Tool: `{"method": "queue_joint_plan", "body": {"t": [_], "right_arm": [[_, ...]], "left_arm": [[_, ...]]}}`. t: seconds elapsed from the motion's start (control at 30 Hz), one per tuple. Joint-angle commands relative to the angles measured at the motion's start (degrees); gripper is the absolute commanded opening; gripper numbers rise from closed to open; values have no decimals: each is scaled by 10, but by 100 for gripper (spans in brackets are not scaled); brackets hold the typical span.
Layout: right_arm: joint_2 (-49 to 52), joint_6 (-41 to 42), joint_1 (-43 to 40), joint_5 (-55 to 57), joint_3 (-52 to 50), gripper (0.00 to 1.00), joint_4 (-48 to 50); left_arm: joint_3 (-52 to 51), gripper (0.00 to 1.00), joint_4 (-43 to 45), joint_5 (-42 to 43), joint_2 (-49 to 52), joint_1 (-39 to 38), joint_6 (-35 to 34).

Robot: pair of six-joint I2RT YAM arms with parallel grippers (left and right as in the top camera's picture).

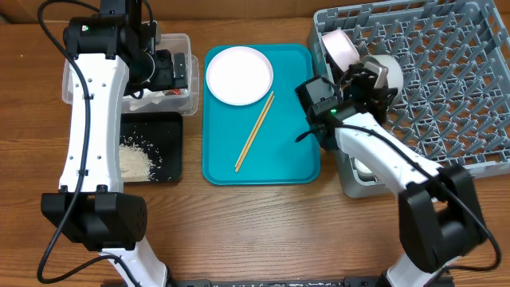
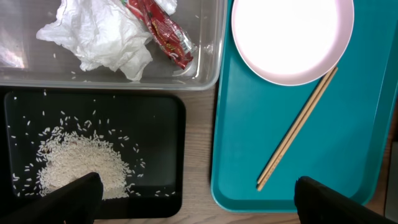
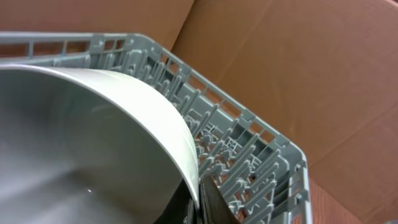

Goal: Sort waste into correct bins and load items into the dishwasher
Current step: 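Lift the white bowl and carry it right into the dish rack, then set the white bowl upright in the rack and open the right gripper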

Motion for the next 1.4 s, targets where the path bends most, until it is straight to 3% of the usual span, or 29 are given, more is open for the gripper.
{"method": "queue_joint_plan", "body": {"t": [0.0,0.27,0.6,0.8,1.37], "right_arm": [[6,9,3,19,-2,4,11],[7,6,-17,-26,-2,4,47],[7,-95,-43,-36,-2,4,104],[7,-125,-43,-110,-4,4,115],[33,-156,-51,-54,-4,4,120]], "left_arm": [[5,100,2,-4,-3,-2,11],[5,100,2,-4,-3,-2,11],[5,100,2,-4,-3,-2,11],[5,100,2,-4,-3,-2,11],[5,100,2,-4,-3,-2,11]]}}
